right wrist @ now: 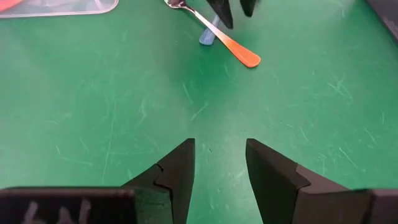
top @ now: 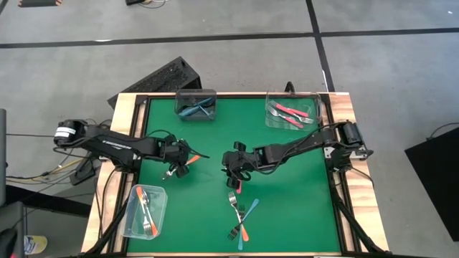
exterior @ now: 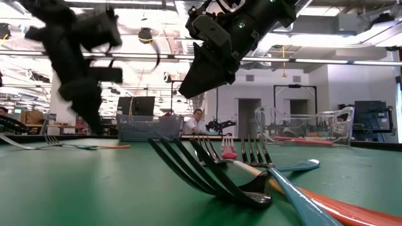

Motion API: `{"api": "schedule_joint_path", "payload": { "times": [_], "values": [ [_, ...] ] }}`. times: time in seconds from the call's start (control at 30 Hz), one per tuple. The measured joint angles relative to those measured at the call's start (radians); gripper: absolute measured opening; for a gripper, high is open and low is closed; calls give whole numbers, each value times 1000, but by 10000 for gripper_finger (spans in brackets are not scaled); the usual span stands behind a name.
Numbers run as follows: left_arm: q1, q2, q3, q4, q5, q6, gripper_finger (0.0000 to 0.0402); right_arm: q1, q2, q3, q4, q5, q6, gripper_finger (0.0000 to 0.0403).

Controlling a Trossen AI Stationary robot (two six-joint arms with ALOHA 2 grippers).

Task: Sort silverware by color (type)
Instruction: Put the orange fork into the white bin

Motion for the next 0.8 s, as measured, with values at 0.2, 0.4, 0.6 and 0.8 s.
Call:
{"api": "schedule_joint_path", "payload": {
  "times": [0.2,0.4,0.6,0.8],
  "values": [
    [-38,-89,37,-66,18,-27,128,2,0,0,-1,0,2,168],
    [-136,-76,37,-205,28,-159,128,2,0,0,-7,0,18,168],
    [-216,-73,38,-253,44,-249,128,2,0,0,-7,0,18,168],
    [-224,-15,-11,-161,14,-227,128,2,0,0,0,0,19,168]
  ]
}}
